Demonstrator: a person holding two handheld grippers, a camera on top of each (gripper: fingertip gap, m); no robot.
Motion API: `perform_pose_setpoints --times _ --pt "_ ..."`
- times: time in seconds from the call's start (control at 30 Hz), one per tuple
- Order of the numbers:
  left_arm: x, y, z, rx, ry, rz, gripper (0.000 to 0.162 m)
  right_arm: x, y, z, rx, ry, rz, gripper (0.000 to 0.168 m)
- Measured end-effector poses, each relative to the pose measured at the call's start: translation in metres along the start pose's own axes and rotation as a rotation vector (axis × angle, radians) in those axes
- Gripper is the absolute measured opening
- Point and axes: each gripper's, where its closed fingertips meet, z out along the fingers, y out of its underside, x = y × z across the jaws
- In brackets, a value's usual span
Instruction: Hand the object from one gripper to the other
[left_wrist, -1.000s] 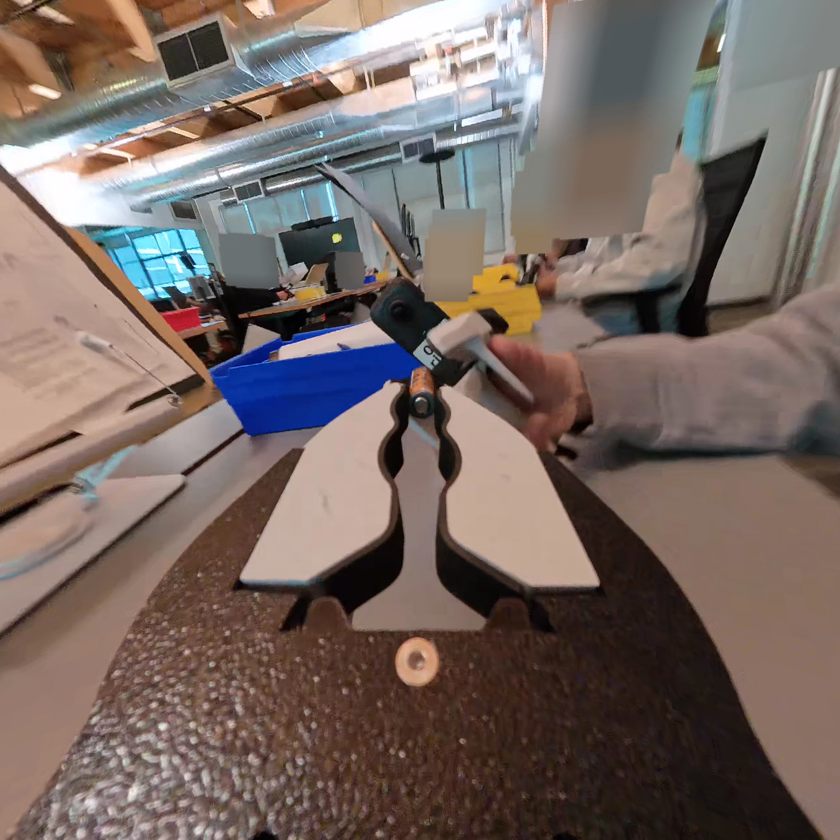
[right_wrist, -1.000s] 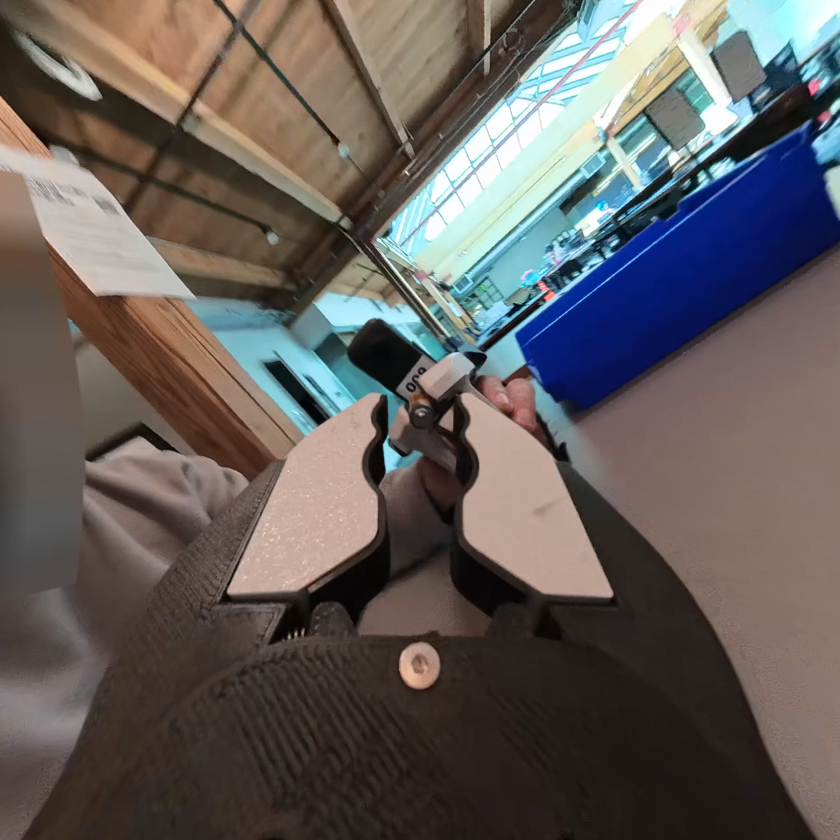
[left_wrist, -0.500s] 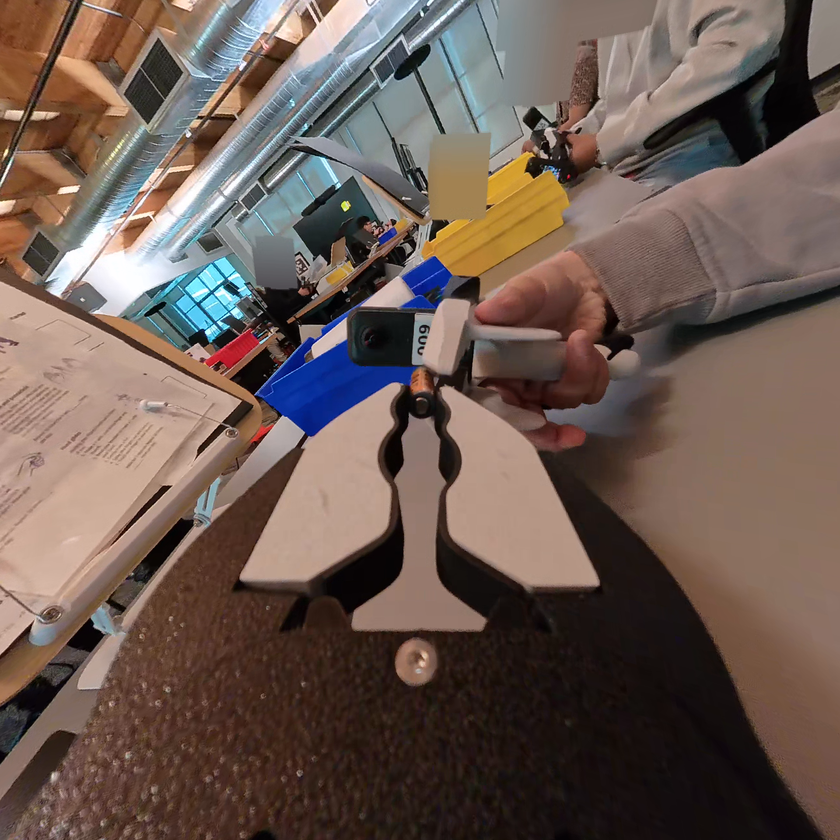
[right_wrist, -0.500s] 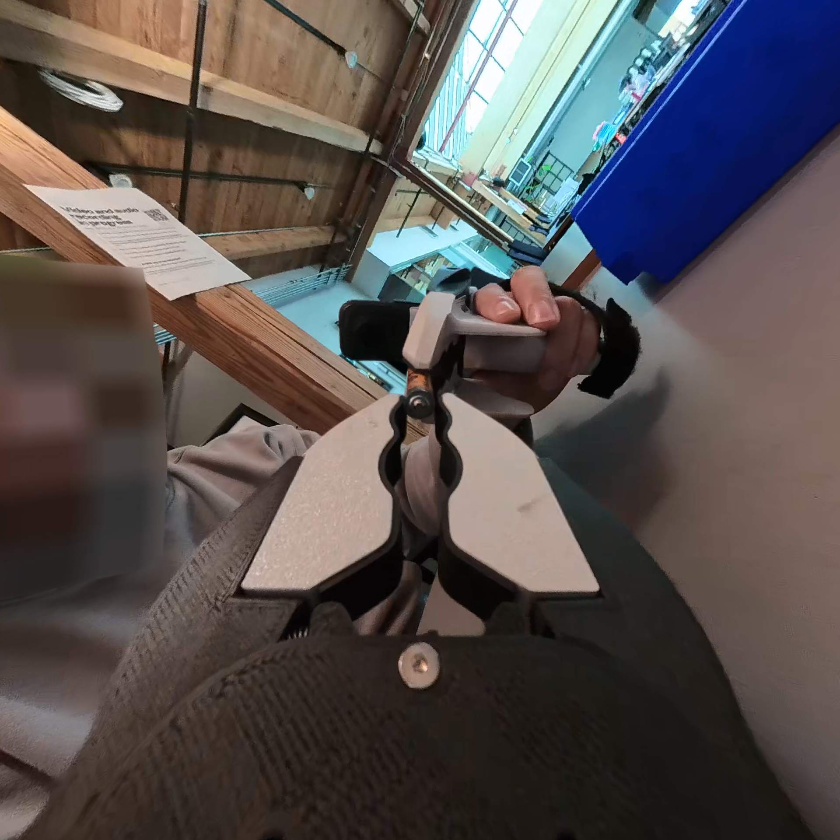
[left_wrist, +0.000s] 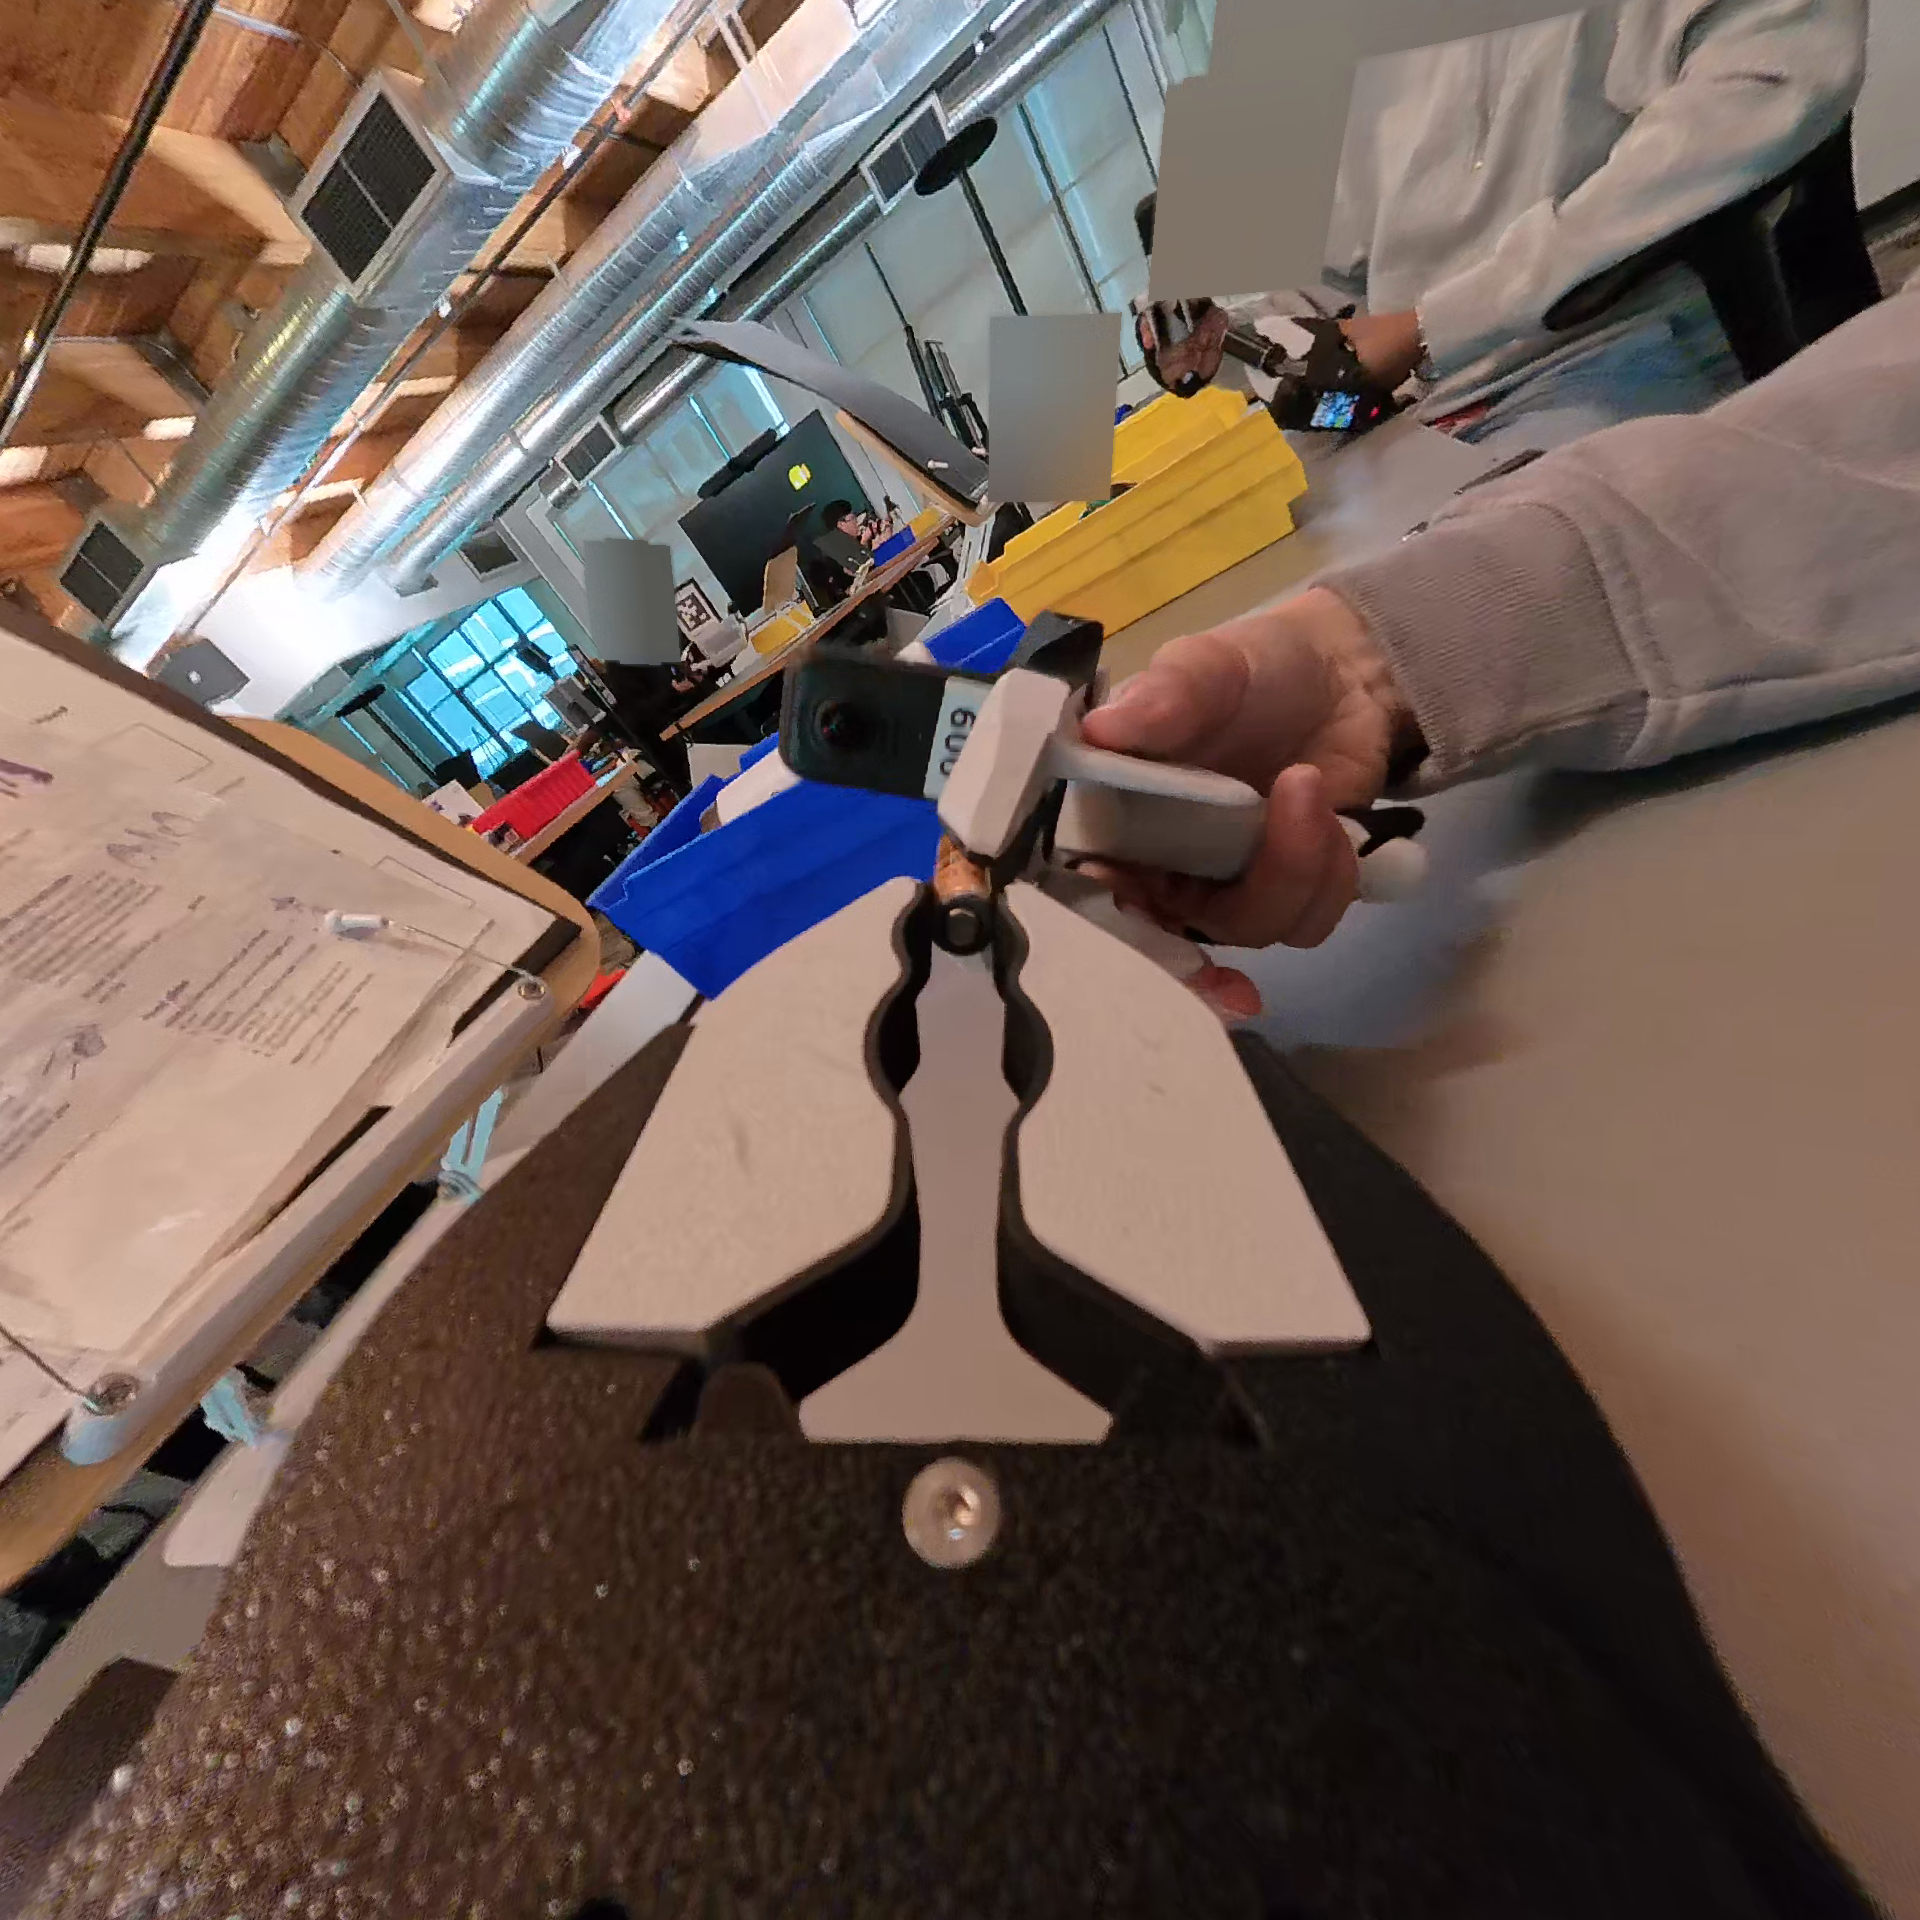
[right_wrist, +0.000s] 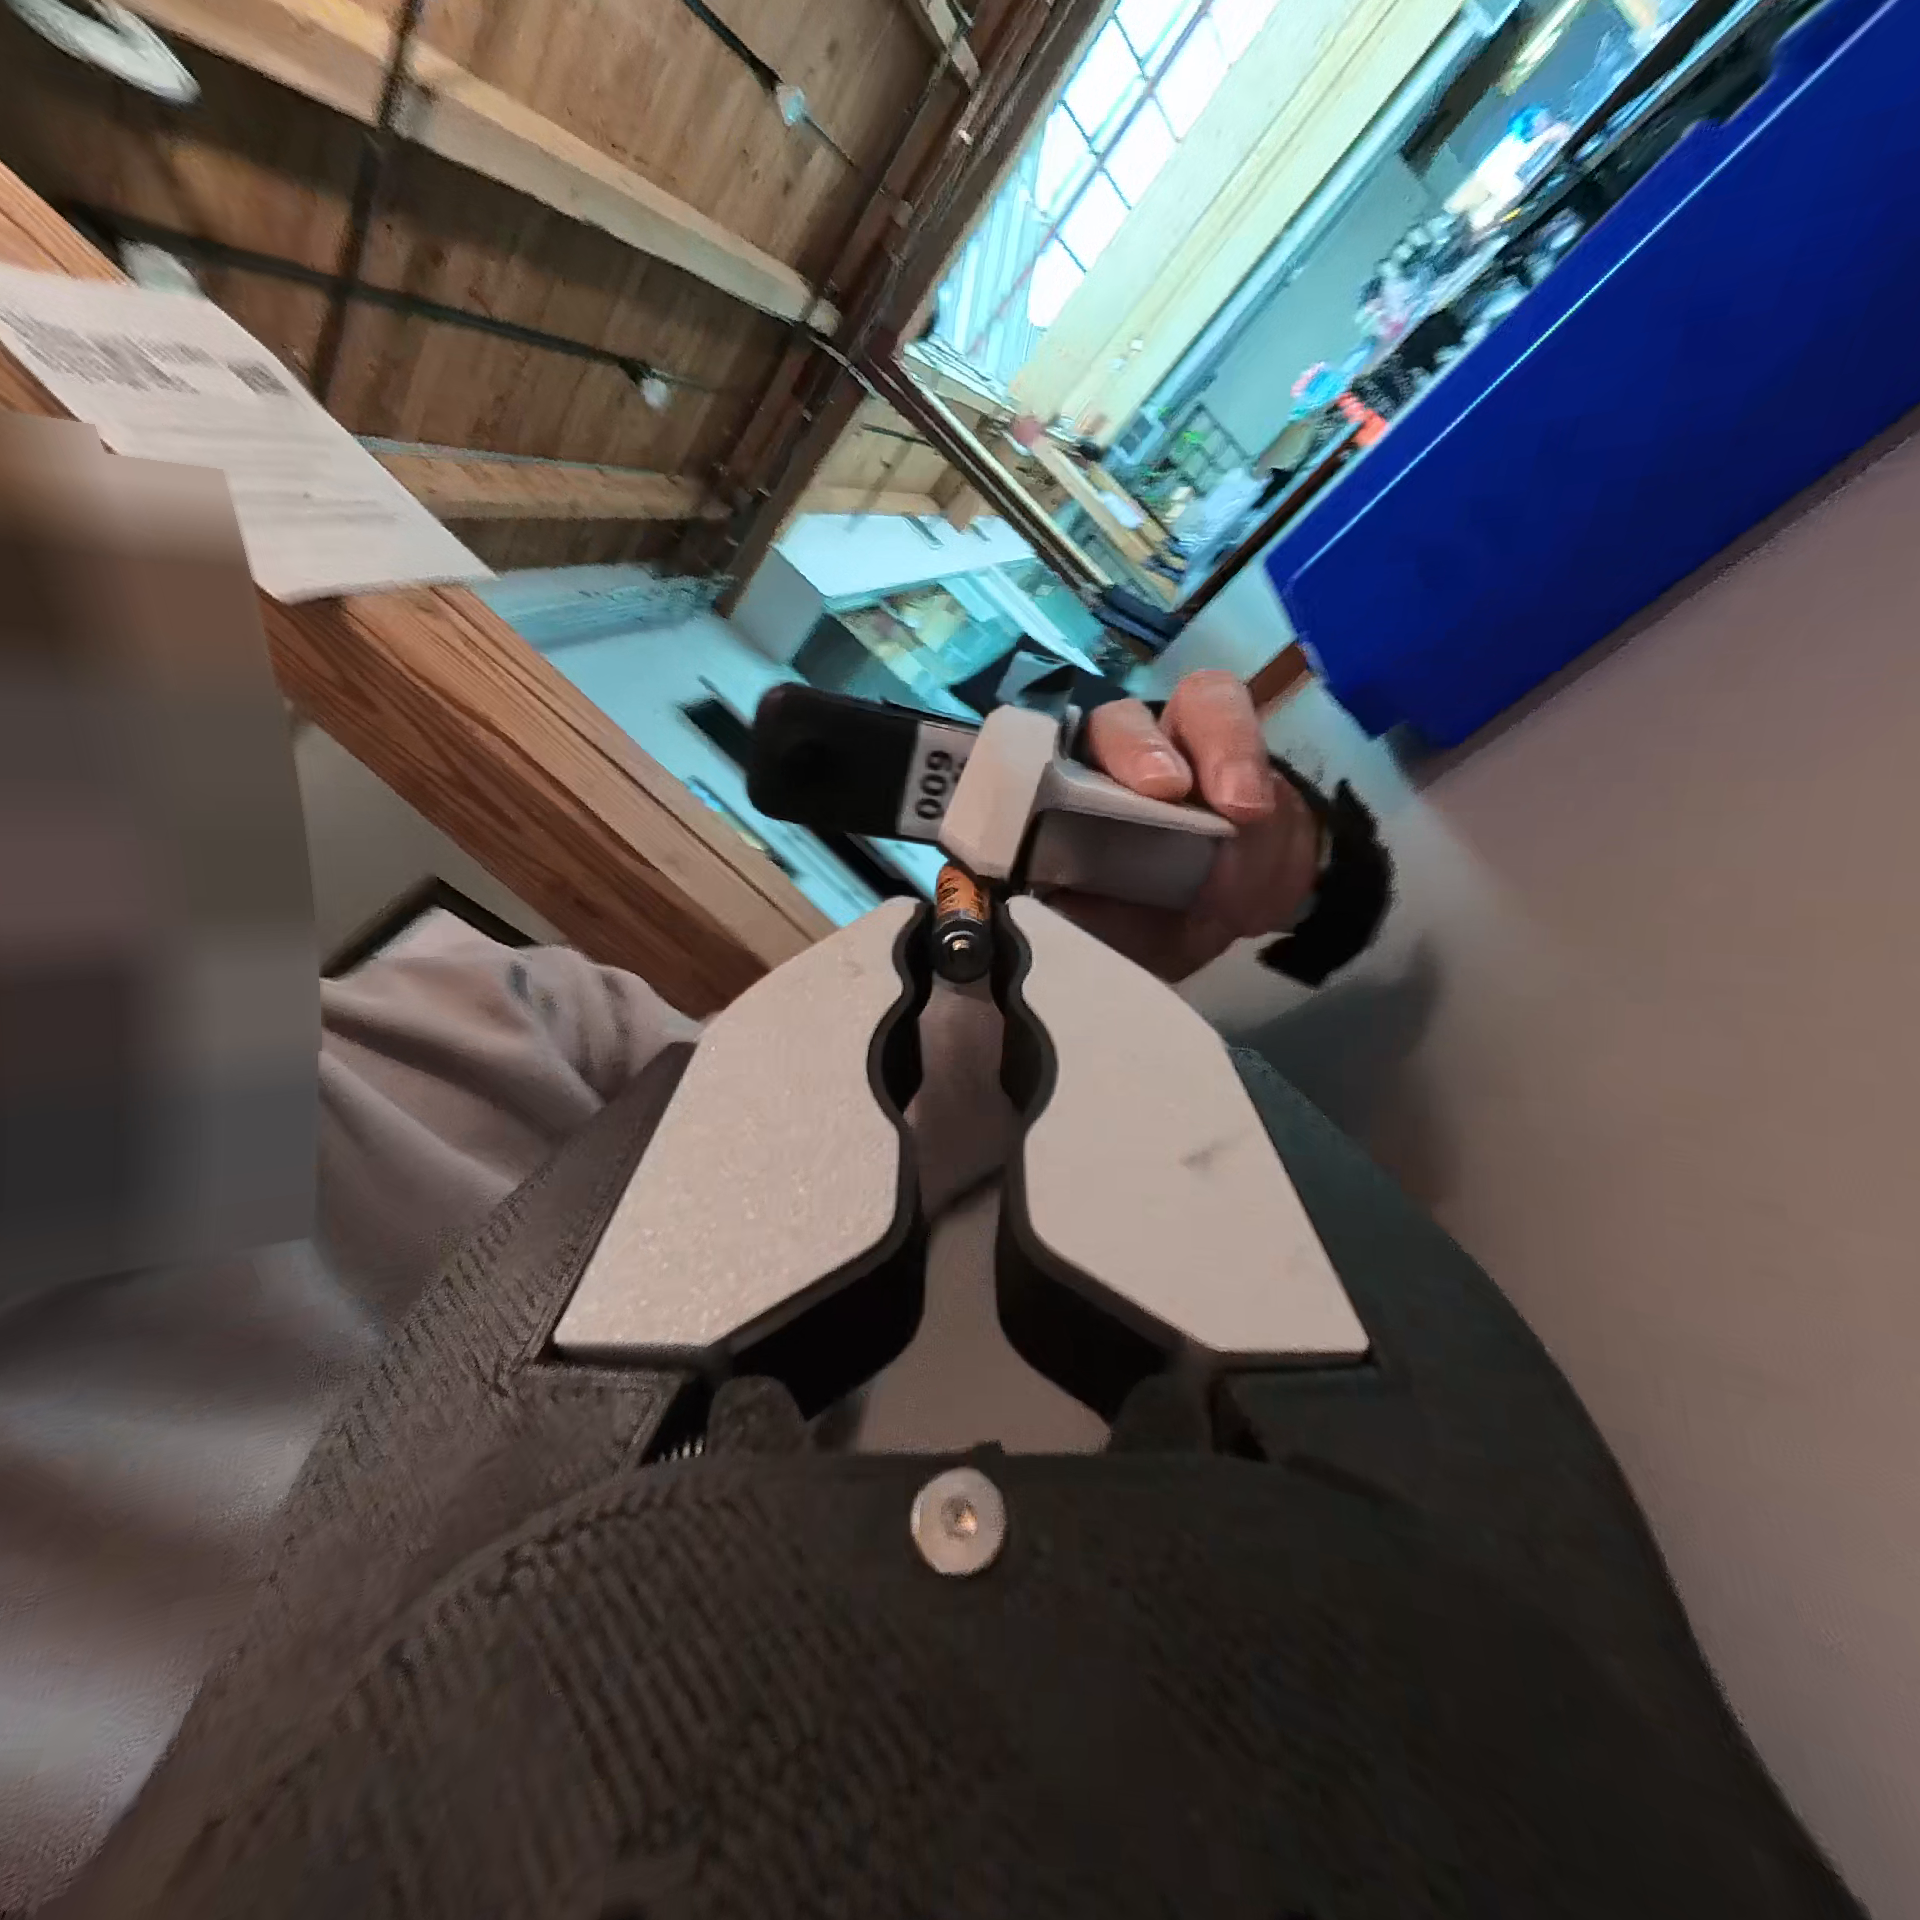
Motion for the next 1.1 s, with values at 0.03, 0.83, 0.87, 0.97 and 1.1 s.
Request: perform_pose_setpoints --times 0.03,0.83,0.87,0.97,1.1 --pt "-0.001 0.002 0.000 -0.007 -0.005 -0.020 0.011 0.002 0.000 -0.001 -0.019 0.046 -0.070 0.011" --pt "-0.019 0.031 0.005 -0.135 -0.144 -0.249 0.041 0.020 -0.104 -0.388 0.106 1.671 -0.606 0.020" --pt "-0.020 0.032 0.005 -0.136 -0.147 -0.255 0.040 0.017 -0.106 -0.392 0.142 1.672 -0.604 0.024" --pt "-0.019 0.033 0.006 -0.139 -0.145 -0.263 0.040 0.003 -0.108 -0.413 0.255 1.734 -0.589 0.046" --pt "-0.020 0.033 0.006 -0.144 -0.149 -0.263 0.040 -0.021 -0.113 -0.419 0.418 1.747 -0.636 0.049"
